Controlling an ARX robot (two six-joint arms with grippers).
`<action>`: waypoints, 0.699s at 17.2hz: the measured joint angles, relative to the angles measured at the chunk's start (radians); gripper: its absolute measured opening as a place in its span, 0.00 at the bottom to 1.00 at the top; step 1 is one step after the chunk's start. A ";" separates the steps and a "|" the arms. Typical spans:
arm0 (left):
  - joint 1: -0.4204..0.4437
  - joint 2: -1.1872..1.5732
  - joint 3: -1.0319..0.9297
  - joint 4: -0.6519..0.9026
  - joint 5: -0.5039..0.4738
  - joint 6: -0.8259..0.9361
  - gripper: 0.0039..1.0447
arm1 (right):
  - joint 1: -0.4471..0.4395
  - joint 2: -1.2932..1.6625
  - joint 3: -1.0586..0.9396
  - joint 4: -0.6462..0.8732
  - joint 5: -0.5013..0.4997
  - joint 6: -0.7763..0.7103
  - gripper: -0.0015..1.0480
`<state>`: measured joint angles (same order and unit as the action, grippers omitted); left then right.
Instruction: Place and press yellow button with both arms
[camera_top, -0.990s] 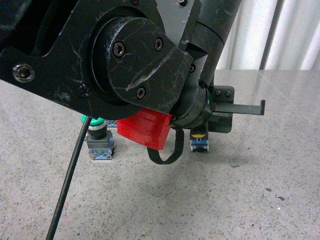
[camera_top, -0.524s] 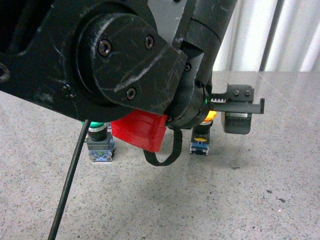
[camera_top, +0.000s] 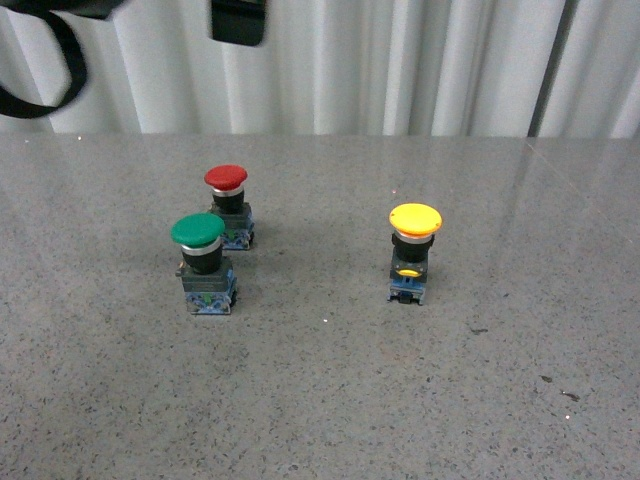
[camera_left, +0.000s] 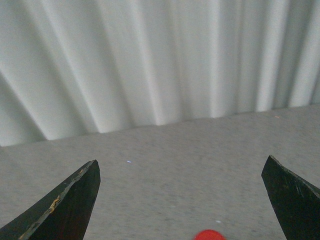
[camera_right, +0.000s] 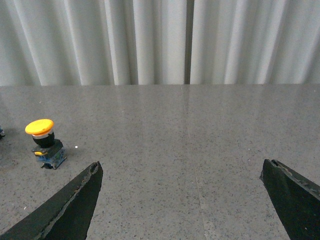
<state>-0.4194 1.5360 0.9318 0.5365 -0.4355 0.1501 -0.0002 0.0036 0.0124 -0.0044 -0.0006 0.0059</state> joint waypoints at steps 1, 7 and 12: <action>0.051 -0.101 -0.066 0.008 0.032 0.011 0.91 | 0.000 0.000 0.000 0.000 0.000 0.000 0.94; 0.222 -0.514 -0.371 -0.137 0.230 -0.104 0.60 | 0.000 0.000 0.000 0.000 0.000 0.000 0.94; 0.308 -0.763 -0.650 -0.066 0.321 -0.143 0.07 | 0.000 0.000 0.000 0.000 0.000 0.000 0.94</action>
<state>-0.1116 0.7727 0.2817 0.4706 -0.1143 0.0067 -0.0002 0.0036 0.0124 -0.0044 -0.0002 0.0059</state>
